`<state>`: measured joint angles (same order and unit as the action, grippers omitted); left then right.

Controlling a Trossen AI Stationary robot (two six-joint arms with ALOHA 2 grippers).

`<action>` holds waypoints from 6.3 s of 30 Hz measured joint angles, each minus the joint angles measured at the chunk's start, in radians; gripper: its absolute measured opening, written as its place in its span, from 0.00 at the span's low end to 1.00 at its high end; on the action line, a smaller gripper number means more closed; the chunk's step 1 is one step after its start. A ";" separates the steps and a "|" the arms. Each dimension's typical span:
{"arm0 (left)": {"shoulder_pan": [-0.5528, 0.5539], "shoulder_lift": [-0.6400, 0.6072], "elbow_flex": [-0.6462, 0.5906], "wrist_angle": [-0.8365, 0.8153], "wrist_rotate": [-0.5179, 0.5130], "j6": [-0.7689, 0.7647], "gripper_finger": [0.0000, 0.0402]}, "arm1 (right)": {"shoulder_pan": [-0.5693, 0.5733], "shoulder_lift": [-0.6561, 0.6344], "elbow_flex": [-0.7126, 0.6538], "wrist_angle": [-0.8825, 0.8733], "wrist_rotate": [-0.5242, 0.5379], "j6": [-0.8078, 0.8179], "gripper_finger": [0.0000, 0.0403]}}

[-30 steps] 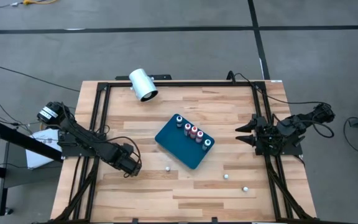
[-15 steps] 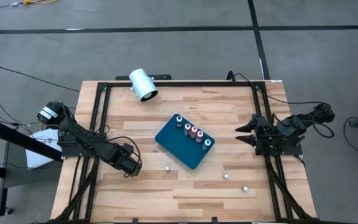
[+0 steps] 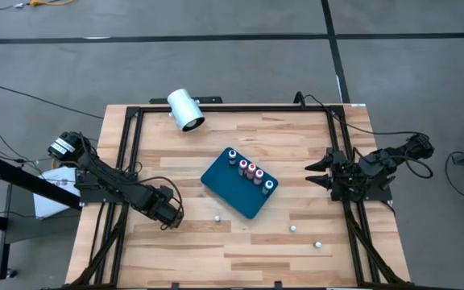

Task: Pick & Place food coloring
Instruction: Put the left small green food coloring bottle into the blue bin, then put the small purple food coloring bottle into the blue bin

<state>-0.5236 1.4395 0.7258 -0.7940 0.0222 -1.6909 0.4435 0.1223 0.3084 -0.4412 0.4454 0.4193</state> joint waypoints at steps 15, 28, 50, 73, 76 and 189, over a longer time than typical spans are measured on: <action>0.055 0.000 0.249 -0.282 -0.039 0.136 0.18 | 0.000 0.000 0.000 -0.003 0.000 0.000 0.46; 0.291 0.000 0.610 -0.443 -0.280 0.478 0.18 | 0.000 0.000 0.000 -0.003 0.000 0.000 0.45; 0.585 0.126 0.635 -0.057 -0.201 0.887 0.19 | -0.001 0.000 0.000 -0.004 0.001 0.003 0.46; 0.621 0.331 0.634 0.095 -0.146 0.964 0.19 | -0.001 0.000 0.000 -0.017 0.002 0.019 0.45; 0.624 0.331 0.634 0.097 -0.136 0.963 0.19 | -0.001 0.000 0.000 -0.017 0.002 0.019 0.46; 0.490 0.468 0.736 -0.180 -0.219 0.827 0.26 | -0.001 0.000 0.000 -0.052 0.001 0.045 0.45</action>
<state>-0.0336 1.9071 1.4622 -0.9741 -0.1970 -0.8637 0.4427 0.1223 0.3084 -0.4934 0.4465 0.4641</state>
